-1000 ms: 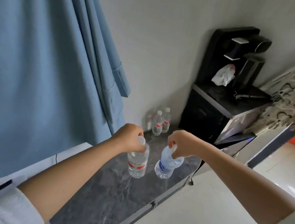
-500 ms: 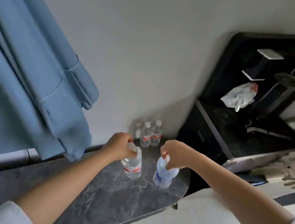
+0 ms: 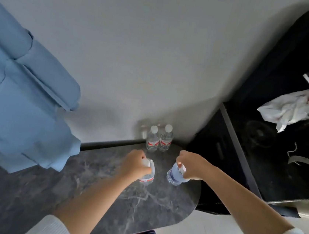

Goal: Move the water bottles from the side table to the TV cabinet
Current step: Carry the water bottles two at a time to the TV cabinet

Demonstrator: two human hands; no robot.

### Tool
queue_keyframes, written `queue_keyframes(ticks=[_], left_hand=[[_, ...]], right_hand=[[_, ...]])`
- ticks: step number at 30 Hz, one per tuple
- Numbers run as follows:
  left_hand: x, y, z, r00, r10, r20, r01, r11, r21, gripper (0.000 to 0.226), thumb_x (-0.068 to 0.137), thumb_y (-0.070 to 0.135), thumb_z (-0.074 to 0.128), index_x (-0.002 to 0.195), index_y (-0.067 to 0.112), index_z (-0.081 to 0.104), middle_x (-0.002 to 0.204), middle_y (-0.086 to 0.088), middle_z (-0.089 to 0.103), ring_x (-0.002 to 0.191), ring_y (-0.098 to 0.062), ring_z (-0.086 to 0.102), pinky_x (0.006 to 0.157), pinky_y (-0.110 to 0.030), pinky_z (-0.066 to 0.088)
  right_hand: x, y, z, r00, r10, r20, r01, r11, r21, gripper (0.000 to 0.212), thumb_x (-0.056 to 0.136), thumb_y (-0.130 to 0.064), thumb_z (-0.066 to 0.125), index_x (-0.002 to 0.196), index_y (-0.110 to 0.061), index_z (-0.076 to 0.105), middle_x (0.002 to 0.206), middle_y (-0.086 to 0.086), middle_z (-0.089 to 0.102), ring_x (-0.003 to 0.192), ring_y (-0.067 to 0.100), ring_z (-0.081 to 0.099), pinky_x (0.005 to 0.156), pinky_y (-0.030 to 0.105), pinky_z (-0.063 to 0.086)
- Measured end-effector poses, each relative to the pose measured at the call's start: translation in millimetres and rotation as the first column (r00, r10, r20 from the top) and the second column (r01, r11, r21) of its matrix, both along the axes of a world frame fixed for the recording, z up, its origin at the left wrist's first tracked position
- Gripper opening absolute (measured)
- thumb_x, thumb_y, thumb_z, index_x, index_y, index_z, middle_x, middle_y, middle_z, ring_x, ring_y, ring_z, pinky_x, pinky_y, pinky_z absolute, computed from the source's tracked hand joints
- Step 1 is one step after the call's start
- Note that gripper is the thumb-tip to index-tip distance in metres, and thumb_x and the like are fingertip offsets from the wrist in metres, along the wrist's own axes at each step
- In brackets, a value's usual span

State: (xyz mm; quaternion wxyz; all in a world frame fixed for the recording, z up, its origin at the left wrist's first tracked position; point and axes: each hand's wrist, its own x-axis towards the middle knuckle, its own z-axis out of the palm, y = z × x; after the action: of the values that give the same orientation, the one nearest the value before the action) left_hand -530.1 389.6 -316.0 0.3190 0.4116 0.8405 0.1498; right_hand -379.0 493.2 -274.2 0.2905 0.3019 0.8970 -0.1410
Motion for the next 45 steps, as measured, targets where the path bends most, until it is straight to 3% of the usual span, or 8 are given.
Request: queue_keyframes(ticks=[3,9,13,20,36,45], left_hand=[[-5,15,-20,0.998,0.033,0.053,-0.033,0.999,-0.007,0.019,0.072,0.015,0.068,0.083,0.016,0.053,0.092,-0.002,0.051,0.099,-0.023,0.057,0.070,-0.022,0.033],[-17,44,-58,0.990,0.096,0.107,-0.093,0.995,-0.034,0.030,0.074,0.012,0.069,0.100,0.002,0.060,0.111,-0.012,0.058,0.100,-0.027,0.057,0.077,-0.029,0.042],[-21,58,-78,0.987,0.128,0.098,-0.122,0.990,-0.065,0.031,0.075,0.014,0.068,0.103,0.002,0.059,0.114,-0.011,0.059,0.101,-0.026,0.058,0.073,-0.025,0.039],[-23,85,-99,0.989,0.129,0.068,-0.122,0.987,-0.103,0.033,0.079,0.017,0.066,0.108,0.003,0.058,0.120,-0.009,0.056,0.106,-0.026,0.057,0.084,-0.030,0.044],[-26,119,-110,0.989,0.107,0.104,-0.095,0.989,-0.112,0.035,0.082,0.016,0.065,0.115,0.006,0.055,0.125,-0.008,0.054,0.108,-0.023,0.058,0.084,-0.026,0.046],[-22,131,-112,0.983,0.145,0.111,-0.129,0.982,-0.140,0.035,0.083,0.016,0.065,0.114,0.005,0.054,0.123,-0.009,0.054,0.107,-0.025,0.059,0.086,-0.028,0.047]], right_hand=[[-14,19,-17,0.999,0.022,0.023,-0.022,1.000,-0.019,0.030,0.086,-0.009,0.055,0.115,-0.006,0.056,0.123,0.012,0.049,0.085,0.025,0.050,0.069,0.028,0.034],[-41,44,-56,0.998,0.051,0.041,-0.049,0.998,-0.034,0.029,0.088,-0.008,0.052,0.117,-0.006,0.057,0.125,0.012,0.048,0.107,0.033,0.056,0.083,0.038,0.045],[-57,56,-78,0.997,0.059,0.051,-0.058,0.998,-0.025,0.029,0.087,-0.006,0.053,0.116,-0.004,0.055,0.125,0.013,0.047,0.110,0.033,0.054,0.083,0.038,0.046],[-76,79,-102,0.994,0.105,0.037,-0.103,0.994,-0.041,0.031,0.088,-0.006,0.053,0.118,-0.005,0.055,0.130,0.013,0.046,0.115,0.032,0.051,0.086,0.038,0.047],[-88,108,-118,0.993,0.110,0.042,-0.104,0.989,-0.107,0.027,0.086,-0.001,0.051,0.113,-0.001,0.058,0.126,0.010,0.049,0.108,0.029,0.055,0.083,0.035,0.049],[-86,116,-122,0.990,0.136,0.027,-0.132,0.983,-0.130,0.030,0.089,-0.001,0.048,0.119,-0.002,0.053,0.131,0.010,0.047,0.115,0.030,0.051,0.086,0.036,0.047]])
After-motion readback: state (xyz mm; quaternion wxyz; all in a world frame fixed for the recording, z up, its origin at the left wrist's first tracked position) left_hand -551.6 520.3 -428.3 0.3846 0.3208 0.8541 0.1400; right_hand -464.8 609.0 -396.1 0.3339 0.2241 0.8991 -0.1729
